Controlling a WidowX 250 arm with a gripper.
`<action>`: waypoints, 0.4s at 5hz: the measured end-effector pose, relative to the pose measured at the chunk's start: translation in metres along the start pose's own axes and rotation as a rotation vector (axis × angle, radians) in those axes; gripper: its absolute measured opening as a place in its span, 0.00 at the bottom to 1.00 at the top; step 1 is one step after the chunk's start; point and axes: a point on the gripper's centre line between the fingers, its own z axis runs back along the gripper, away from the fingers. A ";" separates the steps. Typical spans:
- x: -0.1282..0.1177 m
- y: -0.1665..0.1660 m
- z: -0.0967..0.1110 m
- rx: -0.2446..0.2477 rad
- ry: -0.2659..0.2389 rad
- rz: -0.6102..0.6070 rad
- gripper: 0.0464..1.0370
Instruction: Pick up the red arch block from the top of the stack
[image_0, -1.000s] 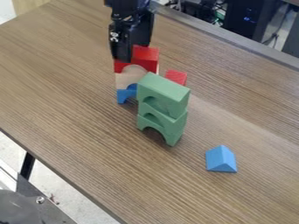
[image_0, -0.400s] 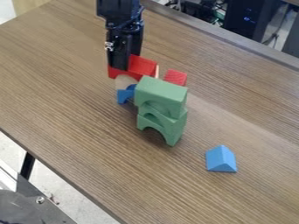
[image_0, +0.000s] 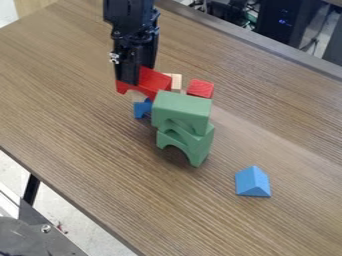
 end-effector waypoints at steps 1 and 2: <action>0.000 0.001 0.006 -0.028 0.001 -0.017 0.50; -0.002 0.001 0.012 -0.049 0.010 -0.025 0.50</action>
